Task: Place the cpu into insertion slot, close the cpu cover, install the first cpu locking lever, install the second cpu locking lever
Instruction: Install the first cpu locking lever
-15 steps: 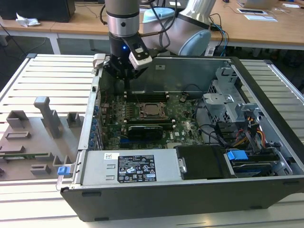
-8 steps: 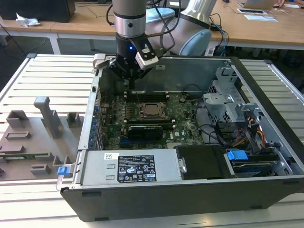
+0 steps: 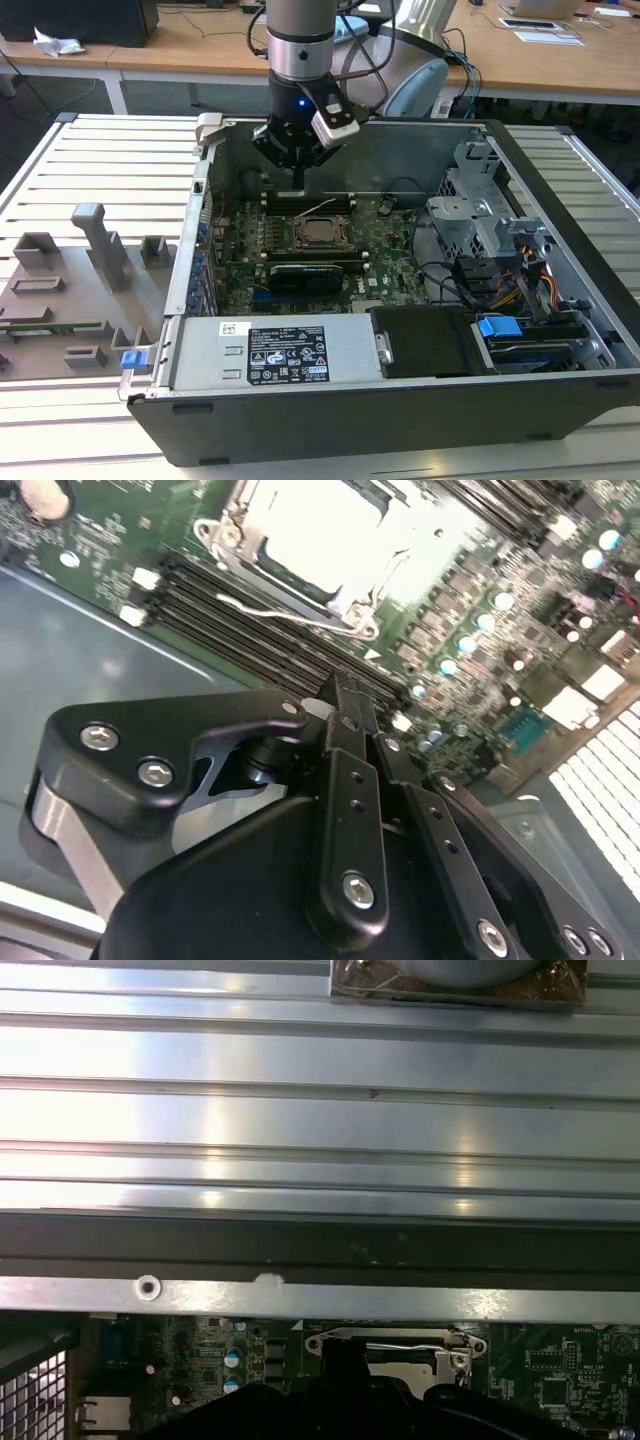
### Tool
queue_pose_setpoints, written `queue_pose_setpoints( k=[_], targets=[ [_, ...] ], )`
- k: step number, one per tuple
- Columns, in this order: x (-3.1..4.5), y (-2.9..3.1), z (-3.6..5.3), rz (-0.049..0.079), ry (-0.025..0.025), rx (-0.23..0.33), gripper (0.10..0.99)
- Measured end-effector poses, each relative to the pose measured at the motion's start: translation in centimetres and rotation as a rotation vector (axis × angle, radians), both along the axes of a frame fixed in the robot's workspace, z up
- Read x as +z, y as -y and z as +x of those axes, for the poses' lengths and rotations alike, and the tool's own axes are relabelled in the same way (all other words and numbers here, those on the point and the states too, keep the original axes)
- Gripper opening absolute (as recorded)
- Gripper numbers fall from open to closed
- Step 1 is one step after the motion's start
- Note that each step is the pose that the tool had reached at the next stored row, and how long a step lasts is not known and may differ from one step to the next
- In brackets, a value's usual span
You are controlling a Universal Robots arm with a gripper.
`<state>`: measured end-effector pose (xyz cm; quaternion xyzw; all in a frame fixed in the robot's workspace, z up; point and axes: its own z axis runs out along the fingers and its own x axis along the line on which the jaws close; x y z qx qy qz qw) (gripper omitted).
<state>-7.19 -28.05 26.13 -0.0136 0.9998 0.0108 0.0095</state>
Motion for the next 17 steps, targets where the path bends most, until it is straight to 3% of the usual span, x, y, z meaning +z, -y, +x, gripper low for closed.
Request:
queue_pose_setpoints(
  k=[2,17],
  targets=[
    [-0.04,0.01,0.45,-0.001,-0.0004,0.000,0.106],
    [-0.75,0.00,0.47,-0.001,-0.0003,0.000,0.106]
  ],
)
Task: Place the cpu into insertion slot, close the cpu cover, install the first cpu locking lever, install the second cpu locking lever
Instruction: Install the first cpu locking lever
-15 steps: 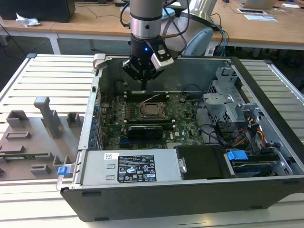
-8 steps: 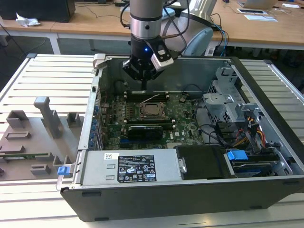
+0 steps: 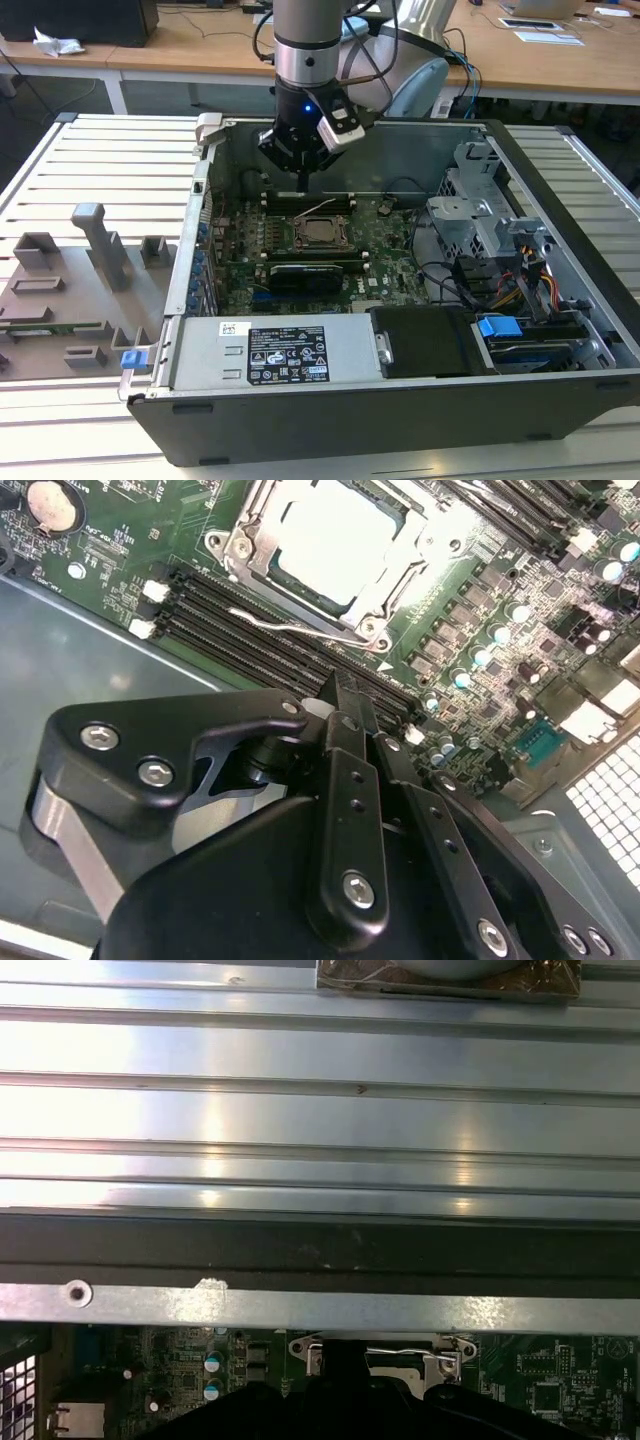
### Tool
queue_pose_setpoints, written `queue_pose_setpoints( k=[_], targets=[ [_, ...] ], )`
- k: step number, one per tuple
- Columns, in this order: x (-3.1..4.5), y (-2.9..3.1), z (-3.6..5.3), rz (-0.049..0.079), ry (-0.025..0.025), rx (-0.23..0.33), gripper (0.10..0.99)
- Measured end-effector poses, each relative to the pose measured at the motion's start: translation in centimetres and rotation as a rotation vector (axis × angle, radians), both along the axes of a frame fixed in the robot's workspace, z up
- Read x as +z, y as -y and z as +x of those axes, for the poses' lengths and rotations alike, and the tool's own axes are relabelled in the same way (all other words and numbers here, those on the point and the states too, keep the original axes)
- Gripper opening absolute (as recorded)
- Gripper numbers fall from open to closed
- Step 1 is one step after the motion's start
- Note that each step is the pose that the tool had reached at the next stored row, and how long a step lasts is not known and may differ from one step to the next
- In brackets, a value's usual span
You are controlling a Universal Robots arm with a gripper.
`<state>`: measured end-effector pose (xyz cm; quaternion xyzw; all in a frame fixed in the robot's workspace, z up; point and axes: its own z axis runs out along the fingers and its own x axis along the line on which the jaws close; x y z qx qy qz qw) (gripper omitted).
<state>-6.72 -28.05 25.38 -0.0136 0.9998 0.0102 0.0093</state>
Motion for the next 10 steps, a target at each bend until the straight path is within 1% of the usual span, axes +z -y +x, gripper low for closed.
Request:
queue_pose_setpoints(
  k=[10],
  targets=[
    [-0.76,0.00,0.00,0.000,0.0000,0.000,0.106]
  ],
)
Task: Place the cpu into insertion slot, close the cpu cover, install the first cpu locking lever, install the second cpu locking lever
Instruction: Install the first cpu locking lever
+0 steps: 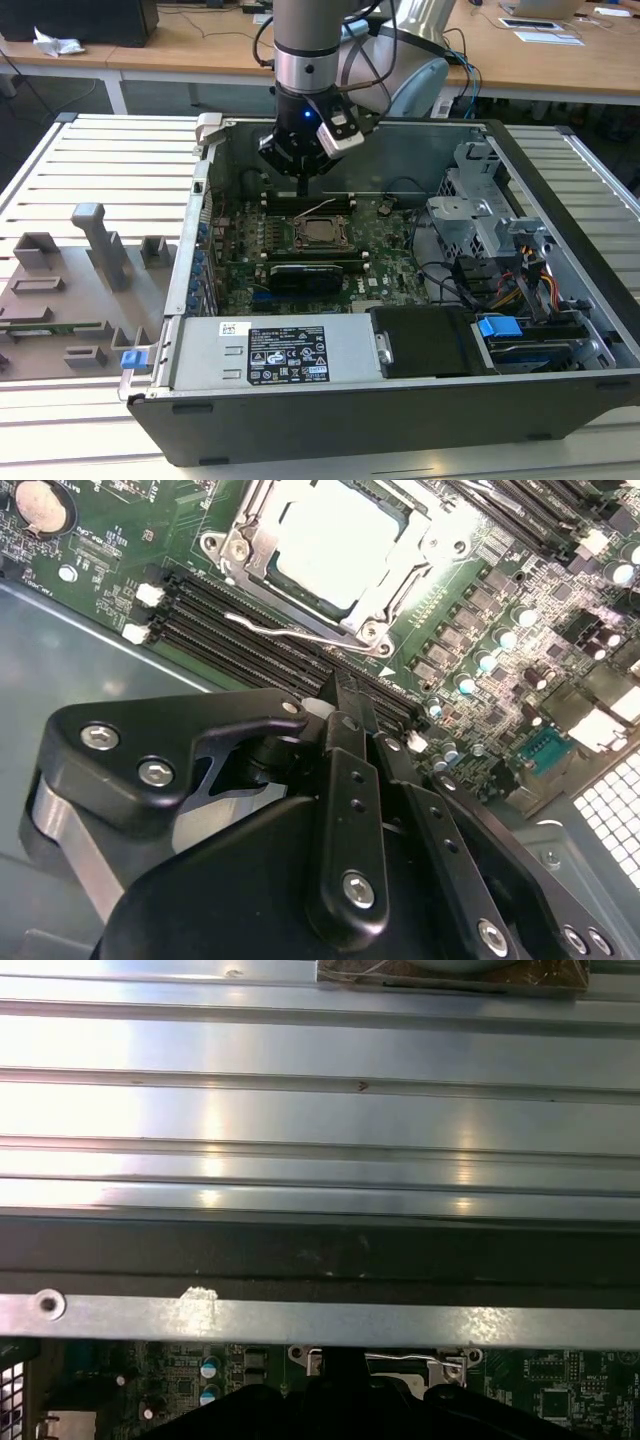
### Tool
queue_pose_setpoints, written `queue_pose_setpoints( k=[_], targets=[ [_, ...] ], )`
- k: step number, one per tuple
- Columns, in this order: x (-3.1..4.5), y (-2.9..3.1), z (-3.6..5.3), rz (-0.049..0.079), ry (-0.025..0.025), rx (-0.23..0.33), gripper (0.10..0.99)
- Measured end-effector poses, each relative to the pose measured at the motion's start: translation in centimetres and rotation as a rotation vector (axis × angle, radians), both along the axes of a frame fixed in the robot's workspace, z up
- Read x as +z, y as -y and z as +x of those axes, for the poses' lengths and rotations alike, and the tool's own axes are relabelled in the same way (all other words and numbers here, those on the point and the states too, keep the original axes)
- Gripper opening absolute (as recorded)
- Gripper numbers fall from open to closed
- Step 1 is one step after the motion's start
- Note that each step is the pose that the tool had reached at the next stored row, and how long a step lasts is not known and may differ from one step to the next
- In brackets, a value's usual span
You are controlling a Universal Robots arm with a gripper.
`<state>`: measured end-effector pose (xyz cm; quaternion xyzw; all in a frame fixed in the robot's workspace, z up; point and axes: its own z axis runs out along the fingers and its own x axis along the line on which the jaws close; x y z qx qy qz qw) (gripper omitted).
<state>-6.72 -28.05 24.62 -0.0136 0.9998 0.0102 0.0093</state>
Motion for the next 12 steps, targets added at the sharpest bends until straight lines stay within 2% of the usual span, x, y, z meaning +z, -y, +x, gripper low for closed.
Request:
queue_pose_setpoints(
  k=[7,8,10,12],
  targets=[
    [-0.55,0.00,0.00,0.000,0.0000,0.000,0.106],
    [-0.77,0.00,0.00,0.000,0.0000,0.000,0.106],
    [-1.68,0.00,0.00,0.000,0.0001,0.000,0.106],
    [-1.96,0.00,0.00,0.000,0.0000,0.000,0.106]
  ],
)
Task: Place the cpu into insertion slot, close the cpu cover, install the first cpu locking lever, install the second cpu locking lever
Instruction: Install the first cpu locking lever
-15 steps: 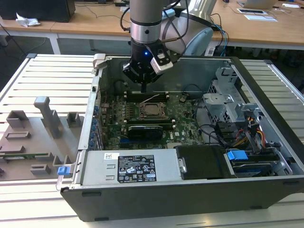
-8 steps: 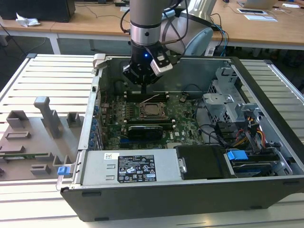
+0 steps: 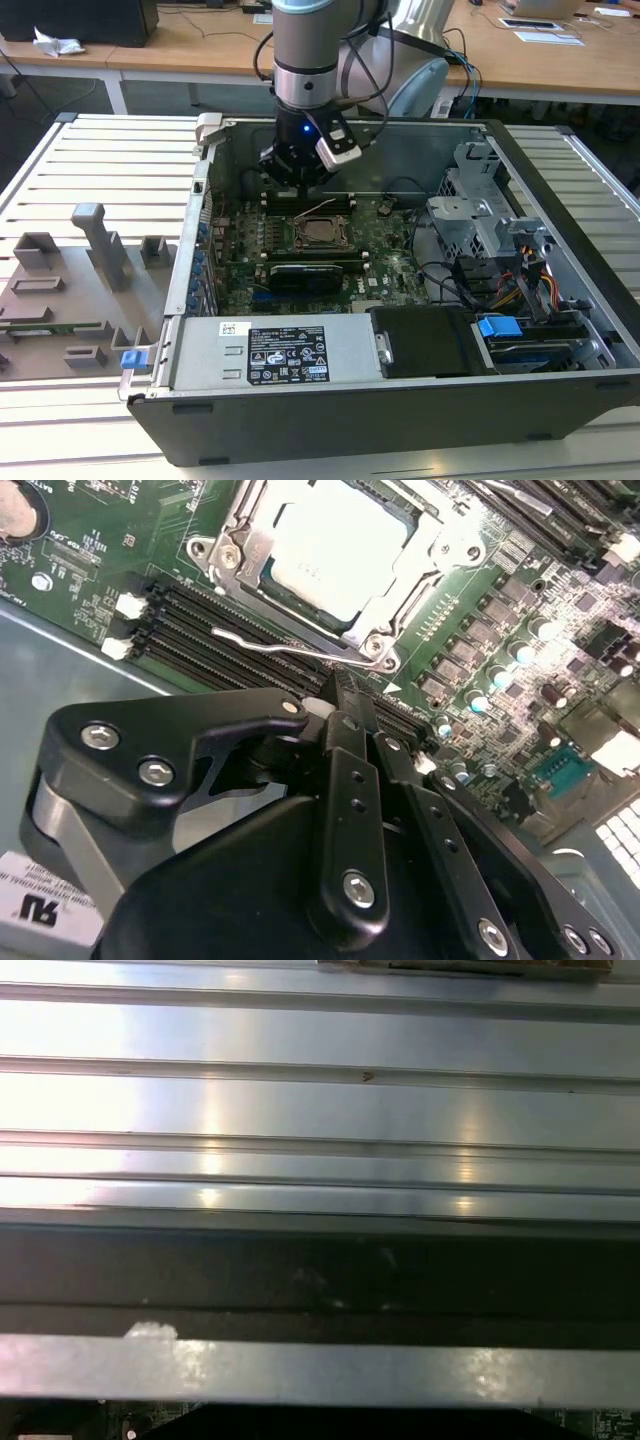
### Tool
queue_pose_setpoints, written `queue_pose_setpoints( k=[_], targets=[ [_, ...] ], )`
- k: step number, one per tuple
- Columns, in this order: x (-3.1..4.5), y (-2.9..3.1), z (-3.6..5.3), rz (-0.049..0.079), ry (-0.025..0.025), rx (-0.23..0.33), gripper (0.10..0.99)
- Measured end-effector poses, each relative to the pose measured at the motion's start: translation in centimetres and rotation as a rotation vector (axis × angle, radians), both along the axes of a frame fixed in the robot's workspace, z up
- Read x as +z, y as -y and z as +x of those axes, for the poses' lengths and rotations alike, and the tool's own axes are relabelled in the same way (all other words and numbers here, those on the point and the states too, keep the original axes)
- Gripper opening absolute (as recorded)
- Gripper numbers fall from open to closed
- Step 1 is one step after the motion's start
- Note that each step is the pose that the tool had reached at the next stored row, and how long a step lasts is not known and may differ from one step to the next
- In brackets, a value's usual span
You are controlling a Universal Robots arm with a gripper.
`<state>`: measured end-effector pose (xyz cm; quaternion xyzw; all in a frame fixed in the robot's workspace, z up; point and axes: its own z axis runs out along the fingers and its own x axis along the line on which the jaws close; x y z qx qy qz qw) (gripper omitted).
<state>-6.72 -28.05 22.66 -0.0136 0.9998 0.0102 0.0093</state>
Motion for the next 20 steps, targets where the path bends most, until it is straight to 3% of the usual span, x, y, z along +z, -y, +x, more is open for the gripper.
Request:
queue_pose_setpoints(
  k=[9,13,20],
  targets=[
    [-0.82,-0.43,1.27,0.000,-0.0004,0.000,0.106],
    [-1.14,-0.51,2.13,0.000,-0.0010,0.000,0.106],
    [-1.93,-0.52,2.87,0.000,-0.0015,0.000,0.106]
  ],
)
